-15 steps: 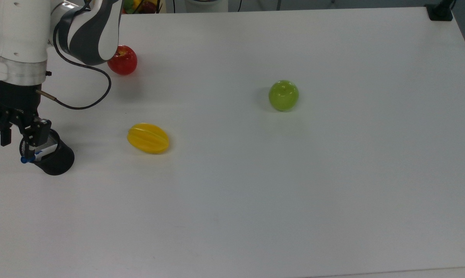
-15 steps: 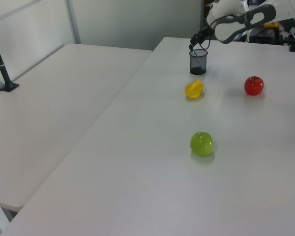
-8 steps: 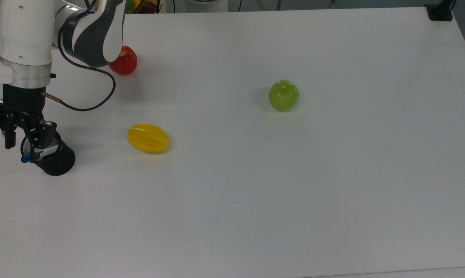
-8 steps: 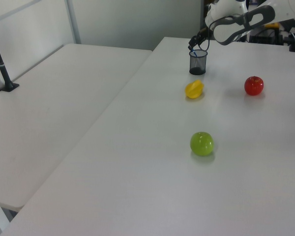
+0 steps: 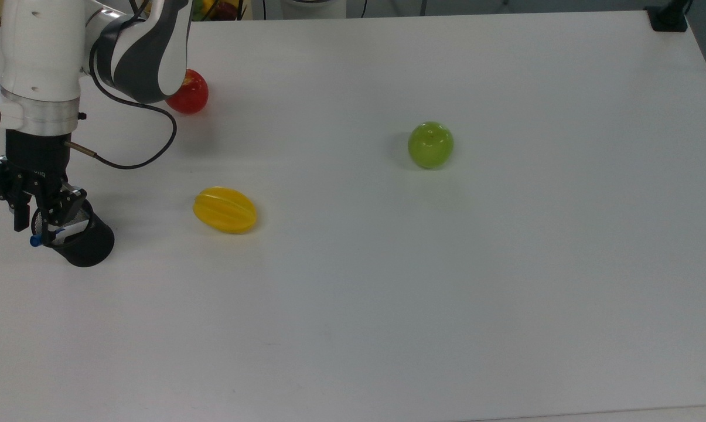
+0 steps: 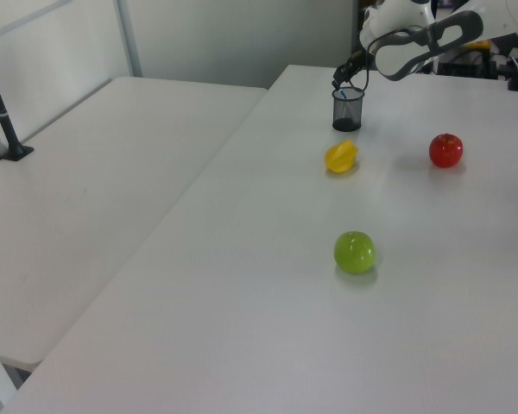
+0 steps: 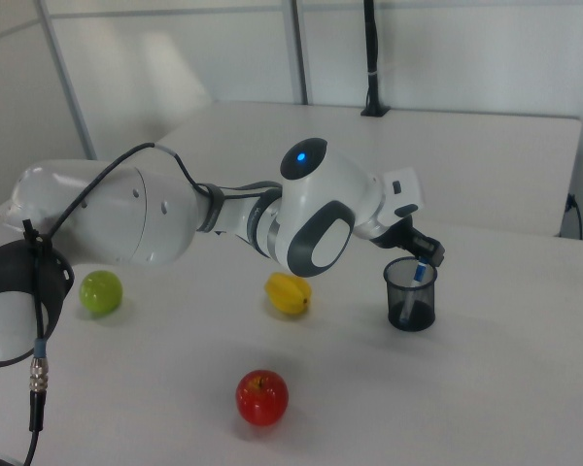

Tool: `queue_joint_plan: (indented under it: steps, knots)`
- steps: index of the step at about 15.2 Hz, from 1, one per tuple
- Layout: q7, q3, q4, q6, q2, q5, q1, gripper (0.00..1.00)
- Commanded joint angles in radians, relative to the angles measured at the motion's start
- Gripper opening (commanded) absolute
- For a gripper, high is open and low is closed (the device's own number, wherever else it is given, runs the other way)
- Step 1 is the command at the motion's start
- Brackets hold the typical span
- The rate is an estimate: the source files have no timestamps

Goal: Take marker pen
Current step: 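Close the gripper on the marker's cap end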

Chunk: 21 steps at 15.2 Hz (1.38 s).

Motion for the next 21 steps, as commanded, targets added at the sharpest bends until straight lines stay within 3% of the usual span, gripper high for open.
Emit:
queue_joint_plan:
  steps: [1,9,17,21]
  knots:
    - [-0.018,-0.004,0.003,0.033,0.009,-0.015,0.005,0.40]
    - [-0.029,-0.004,0.003,0.056,0.009,-0.014,0.002,0.11]
    - [-0.032,-0.002,0.003,0.056,-0.008,-0.006,0.002,0.05]
    - [-0.026,-0.001,0.003,0.056,-0.072,0.001,0.003,0.04]
